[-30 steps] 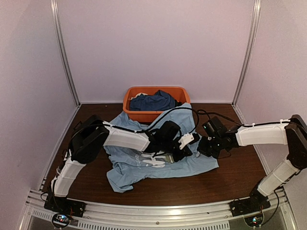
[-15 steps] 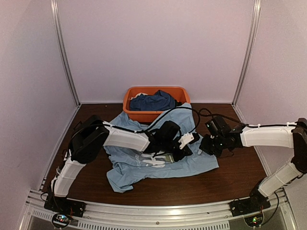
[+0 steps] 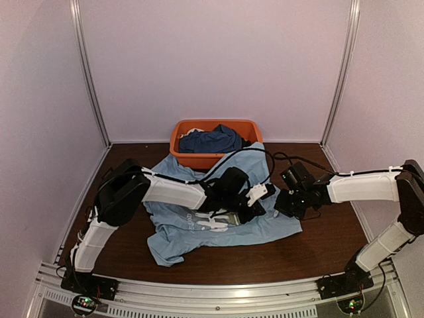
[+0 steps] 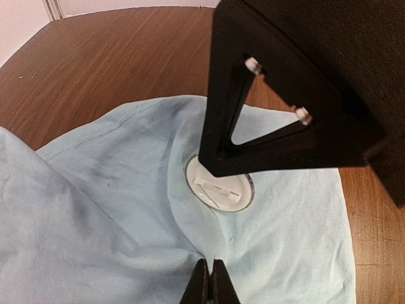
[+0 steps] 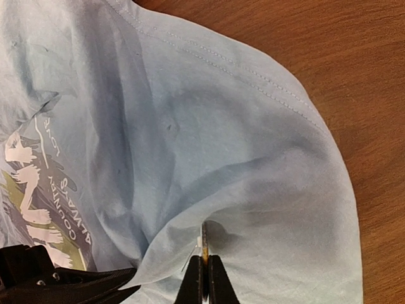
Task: Pin the brooch onto the clothing
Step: Pin the brooch onto the flattened clothing.
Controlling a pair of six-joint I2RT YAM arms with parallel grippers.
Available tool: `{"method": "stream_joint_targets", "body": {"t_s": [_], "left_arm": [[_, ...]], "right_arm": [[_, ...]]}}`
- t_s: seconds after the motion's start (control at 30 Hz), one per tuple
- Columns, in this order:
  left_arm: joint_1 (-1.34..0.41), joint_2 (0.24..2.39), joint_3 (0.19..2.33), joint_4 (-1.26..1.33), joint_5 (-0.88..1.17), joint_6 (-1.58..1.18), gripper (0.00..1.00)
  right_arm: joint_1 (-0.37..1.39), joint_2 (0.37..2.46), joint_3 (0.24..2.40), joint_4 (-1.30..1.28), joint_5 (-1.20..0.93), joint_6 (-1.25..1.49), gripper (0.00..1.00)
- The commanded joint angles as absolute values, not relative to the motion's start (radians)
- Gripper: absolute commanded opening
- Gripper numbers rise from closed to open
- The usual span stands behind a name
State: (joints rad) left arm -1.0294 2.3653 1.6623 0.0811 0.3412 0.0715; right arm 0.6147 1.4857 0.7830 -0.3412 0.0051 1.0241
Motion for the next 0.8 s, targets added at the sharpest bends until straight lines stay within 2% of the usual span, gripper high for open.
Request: {"method": "stream_joint_targets", "body": {"t_s": [0.0,0.77], "left_arm": [[-1.035,2.318,1.655,0.124,0.359,0.067,0.0],[-1.035,2.319,1.654,0.131,0.377,0.072,0.0]], "right_arm": [[0.608,1.465,0.805,-0.355,0.046,1.017,0.0],[0.611,1.537,0.844,-0.321,0.014,0.991,0.0]]}}
